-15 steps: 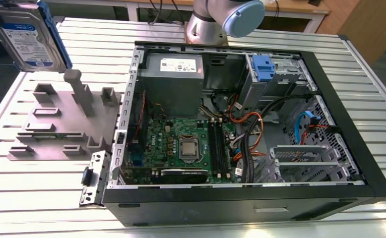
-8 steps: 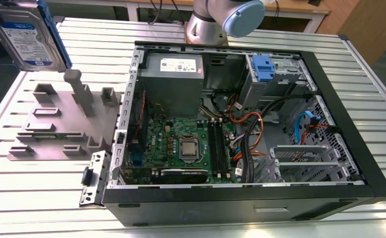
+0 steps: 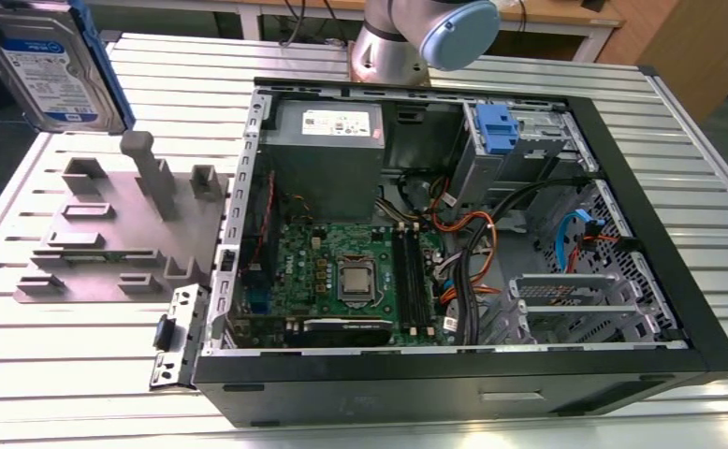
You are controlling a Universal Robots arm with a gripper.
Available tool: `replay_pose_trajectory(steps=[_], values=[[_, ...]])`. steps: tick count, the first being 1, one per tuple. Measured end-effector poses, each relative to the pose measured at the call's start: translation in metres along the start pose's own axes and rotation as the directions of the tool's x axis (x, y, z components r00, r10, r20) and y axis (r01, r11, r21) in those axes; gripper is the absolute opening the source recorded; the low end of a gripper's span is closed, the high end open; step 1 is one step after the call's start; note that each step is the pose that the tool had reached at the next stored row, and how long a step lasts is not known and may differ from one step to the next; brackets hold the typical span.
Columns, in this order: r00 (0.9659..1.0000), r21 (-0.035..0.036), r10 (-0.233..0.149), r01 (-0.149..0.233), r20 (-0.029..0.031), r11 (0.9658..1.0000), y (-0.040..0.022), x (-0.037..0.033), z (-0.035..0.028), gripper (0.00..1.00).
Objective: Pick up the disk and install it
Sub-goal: 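Pick up the disk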
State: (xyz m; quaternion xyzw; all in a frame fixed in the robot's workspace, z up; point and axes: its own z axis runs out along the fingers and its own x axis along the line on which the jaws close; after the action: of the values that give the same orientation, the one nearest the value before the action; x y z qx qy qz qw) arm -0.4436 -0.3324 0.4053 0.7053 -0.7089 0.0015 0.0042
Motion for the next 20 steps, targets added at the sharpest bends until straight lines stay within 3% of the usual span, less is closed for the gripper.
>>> replay_pose_trajectory(steps=[4,7,14,17,20], values=[[1.0,0.0001,0.0,0.0,0.0064,1.0,0.0,0.0002,0.0001,0.36],[0.9999,0.0,0.0,0.0,0.0148,1.0,0.0,0.0002,0.0001,0.36],[0.9999,-0.0004,0.0,0.0,0.0164,1.0,0.0,0.0003,0.0,0.36],[0.9998,-0.0078,0.0,0.0,0.0186,1.0,-0.0009,0.0003,-0.0001,0.36],[0.9998,-0.0088,0.0,0.0,0.0187,1.0,-0.0009,0.0003,-0.0001,0.36]])
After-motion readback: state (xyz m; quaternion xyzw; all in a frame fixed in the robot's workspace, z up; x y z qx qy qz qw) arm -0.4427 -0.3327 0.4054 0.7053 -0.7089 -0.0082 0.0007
